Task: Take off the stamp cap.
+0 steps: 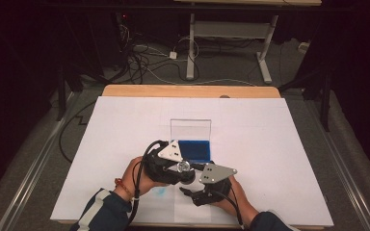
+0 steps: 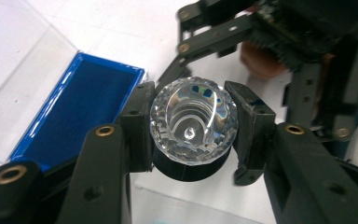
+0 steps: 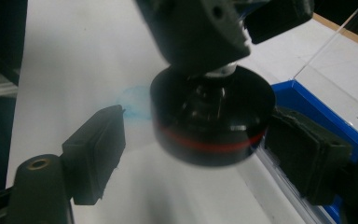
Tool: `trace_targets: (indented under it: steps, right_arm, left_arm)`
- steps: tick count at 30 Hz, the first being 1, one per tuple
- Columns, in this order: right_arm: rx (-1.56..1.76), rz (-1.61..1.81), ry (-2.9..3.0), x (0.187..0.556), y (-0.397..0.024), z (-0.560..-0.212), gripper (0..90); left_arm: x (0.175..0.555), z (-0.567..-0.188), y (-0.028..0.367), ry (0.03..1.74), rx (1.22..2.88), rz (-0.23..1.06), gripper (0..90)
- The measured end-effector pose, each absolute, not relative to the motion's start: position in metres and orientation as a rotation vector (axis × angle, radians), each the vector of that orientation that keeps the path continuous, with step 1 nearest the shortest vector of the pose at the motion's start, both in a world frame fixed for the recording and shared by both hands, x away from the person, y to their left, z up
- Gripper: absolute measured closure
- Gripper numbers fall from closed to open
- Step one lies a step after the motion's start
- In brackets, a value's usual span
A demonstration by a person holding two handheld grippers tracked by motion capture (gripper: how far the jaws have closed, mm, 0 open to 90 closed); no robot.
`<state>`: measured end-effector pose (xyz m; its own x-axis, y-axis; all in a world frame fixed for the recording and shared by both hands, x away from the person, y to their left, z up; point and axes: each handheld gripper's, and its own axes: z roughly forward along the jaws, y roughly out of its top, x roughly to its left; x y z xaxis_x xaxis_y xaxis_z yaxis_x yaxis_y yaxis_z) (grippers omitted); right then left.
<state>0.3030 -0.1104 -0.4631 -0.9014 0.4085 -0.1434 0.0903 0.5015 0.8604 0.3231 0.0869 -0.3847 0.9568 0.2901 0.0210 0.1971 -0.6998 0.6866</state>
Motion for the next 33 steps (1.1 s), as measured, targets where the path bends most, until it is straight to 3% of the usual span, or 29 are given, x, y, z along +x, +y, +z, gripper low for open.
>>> trace_targets:
  steps: [7, 13, 33]
  right_arm:
    - [0.417, 1.371, 2.423, 0.3047, -0.1035, -0.4652, 25.6]
    - [0.426, 1.371, 2.402, 0.3047, -0.1034, -0.4657, 35.6]
    - [0.439, 1.345, 2.374, 0.3034, -0.1046, -0.4658, 37.3]
  left_arm:
    - [0.3226, -0.3843, 0.0842, 0.326, 2.353, 0.149, 53.9]
    - [0.3223, -0.3843, 0.0829, 0.325, 2.341, 0.146, 53.9]
    - [0.3219, -0.3842, 0.0846, 0.341, 2.313, 0.158, 53.9]
